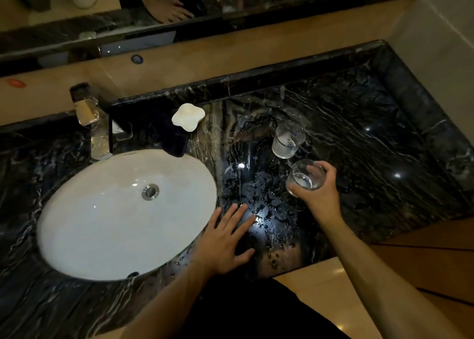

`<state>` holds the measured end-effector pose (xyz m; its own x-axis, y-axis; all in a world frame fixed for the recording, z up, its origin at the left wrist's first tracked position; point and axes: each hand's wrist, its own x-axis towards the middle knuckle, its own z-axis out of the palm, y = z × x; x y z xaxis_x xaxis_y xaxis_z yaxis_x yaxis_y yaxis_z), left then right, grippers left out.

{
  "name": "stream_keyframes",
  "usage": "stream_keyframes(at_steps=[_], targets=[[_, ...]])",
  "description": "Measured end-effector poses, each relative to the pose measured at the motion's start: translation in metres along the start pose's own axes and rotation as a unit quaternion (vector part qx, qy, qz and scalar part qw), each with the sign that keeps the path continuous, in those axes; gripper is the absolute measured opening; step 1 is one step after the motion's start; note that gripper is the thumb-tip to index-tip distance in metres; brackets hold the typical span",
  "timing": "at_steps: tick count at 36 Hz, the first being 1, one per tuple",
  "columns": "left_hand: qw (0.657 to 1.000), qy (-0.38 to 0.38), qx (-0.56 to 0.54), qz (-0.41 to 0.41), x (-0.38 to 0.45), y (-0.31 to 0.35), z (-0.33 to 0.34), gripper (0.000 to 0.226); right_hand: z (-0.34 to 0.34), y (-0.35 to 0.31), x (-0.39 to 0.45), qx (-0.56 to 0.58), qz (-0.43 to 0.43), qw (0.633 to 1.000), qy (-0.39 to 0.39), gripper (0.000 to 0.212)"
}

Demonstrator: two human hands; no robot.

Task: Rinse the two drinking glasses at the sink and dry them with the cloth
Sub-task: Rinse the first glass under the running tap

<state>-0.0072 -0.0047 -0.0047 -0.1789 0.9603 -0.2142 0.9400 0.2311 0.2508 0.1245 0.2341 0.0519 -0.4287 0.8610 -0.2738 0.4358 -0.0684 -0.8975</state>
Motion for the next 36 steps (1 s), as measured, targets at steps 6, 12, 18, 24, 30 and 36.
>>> stream_keyframes(at_steps=[6, 12, 18, 24, 30, 36], targets=[[0.999, 0.013, -0.017, 0.032, -0.002, -0.008, -0.008, 0.080, 0.018, -0.004, -0.038, -0.003, -0.011, 0.999, -0.047, 0.080], [0.995, 0.003, -0.086, 0.051, -0.017, -0.041, -0.046, 0.051, 0.059, -0.021, -0.067, -0.007, -0.004, 0.994, -0.111, 0.079], [0.989, 0.107, -0.101, -0.014, -0.071, -0.116, -0.092, 0.037, 0.130, -0.040, -0.090, -0.021, -0.015, 0.985, -0.170, 0.080], [0.986, 0.166, -0.024, -0.019, -0.112, -0.209, -0.135, 0.037, 0.205, -0.061, -0.102, -0.041, -0.037, 0.973, -0.225, 0.078], [0.971, 0.231, 0.042, -0.041, -0.111, -0.276, -0.176, 0.039, 0.271, -0.081, -0.105, -0.084, -0.045, 0.955, -0.279, 0.082], [0.950, 0.299, 0.060, -0.062, -0.071, -0.306, -0.214, 0.050, 0.323, -0.104, -0.097, -0.063, -0.020, 0.951, -0.302, 0.081]])
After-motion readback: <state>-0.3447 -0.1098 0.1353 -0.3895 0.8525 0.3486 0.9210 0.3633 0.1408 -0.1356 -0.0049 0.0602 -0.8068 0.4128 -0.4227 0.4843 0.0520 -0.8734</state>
